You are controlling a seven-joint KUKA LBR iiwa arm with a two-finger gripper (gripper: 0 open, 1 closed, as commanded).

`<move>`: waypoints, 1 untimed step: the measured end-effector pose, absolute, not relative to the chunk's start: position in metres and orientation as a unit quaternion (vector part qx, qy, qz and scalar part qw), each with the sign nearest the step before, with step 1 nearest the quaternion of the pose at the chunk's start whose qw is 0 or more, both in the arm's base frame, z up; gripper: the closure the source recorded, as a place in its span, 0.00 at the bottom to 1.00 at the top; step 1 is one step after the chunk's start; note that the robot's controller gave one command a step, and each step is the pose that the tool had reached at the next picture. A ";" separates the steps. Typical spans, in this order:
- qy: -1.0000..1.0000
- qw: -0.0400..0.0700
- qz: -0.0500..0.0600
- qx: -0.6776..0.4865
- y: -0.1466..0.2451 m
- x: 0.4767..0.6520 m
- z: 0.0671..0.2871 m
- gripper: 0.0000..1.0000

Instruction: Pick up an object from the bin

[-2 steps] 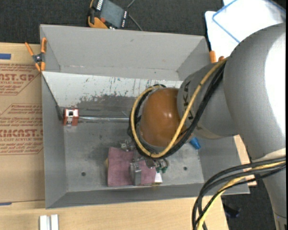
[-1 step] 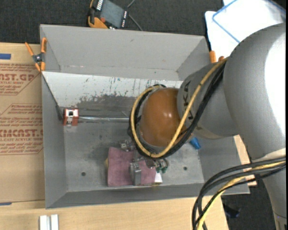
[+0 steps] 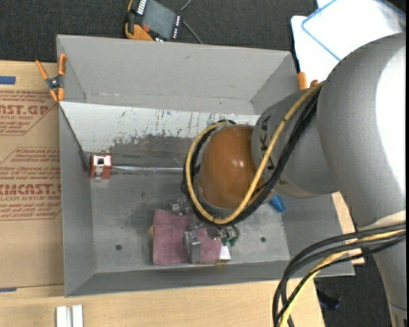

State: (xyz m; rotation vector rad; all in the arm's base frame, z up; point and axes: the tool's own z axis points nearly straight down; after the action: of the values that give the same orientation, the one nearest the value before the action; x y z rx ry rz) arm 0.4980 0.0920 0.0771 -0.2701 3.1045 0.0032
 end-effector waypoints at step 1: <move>0.996 0.013 0.001 -0.087 0.092 0.498 0.077 1.00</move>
Offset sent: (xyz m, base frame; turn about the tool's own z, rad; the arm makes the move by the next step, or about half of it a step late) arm 0.0000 0.0000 0.0000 0.0000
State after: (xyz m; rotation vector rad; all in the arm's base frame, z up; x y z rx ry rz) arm 0.4980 0.0921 0.0771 -0.2702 3.1045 0.0033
